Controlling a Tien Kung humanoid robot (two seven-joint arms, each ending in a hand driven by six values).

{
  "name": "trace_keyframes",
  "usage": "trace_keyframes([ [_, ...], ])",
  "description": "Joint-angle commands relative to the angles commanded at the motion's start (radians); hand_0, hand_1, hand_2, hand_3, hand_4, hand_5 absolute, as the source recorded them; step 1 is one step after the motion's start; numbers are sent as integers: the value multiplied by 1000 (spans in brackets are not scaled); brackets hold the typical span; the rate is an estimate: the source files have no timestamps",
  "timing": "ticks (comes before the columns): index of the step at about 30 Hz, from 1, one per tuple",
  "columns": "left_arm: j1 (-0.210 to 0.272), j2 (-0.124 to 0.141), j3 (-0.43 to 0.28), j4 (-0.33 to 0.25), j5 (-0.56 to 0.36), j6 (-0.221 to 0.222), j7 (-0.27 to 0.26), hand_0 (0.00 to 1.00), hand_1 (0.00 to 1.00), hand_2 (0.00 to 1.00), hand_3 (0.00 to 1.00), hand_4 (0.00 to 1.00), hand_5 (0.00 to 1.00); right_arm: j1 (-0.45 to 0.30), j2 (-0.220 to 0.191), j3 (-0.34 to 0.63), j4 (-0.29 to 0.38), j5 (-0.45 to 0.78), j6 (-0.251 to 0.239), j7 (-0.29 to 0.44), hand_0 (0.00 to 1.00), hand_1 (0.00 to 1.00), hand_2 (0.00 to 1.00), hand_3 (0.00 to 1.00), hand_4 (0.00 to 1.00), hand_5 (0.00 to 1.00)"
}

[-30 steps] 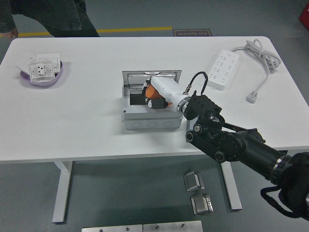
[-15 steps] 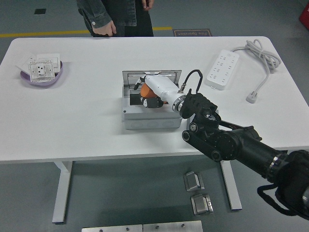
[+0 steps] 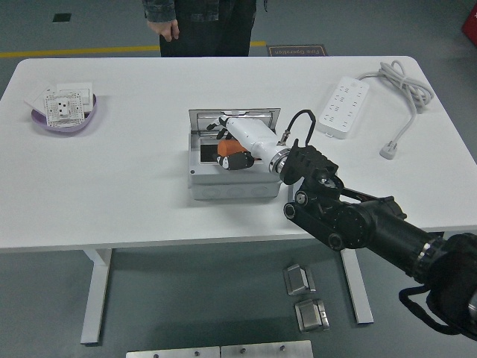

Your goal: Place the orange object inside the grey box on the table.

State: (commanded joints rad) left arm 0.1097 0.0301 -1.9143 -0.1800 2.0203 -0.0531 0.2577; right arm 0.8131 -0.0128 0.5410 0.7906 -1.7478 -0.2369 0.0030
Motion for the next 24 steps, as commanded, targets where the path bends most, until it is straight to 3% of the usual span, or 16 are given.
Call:
trace_keyframes([
  [4,2,-2,-3,0,5,-1,0,628,558,538,588,453,123,-7,-11,1,24,6,-2,-2,618,580,624,822,698,166],
  [10,11,-8,-17,0,19,-2,2,627,556,536,587,444,120,-21,-63,-12,146,70,1,-20,618,556,603,817,705,174],
  [19,17,-12,-24,0,21,-2,4,626,553,533,584,434,117,3,-154,-3,352,174,50,-67,619,534,596,797,701,182],
  [24,16,-8,-22,0,19,-1,5,626,552,532,583,427,112,40,-165,40,373,207,61,-59,622,531,607,779,692,177],
])
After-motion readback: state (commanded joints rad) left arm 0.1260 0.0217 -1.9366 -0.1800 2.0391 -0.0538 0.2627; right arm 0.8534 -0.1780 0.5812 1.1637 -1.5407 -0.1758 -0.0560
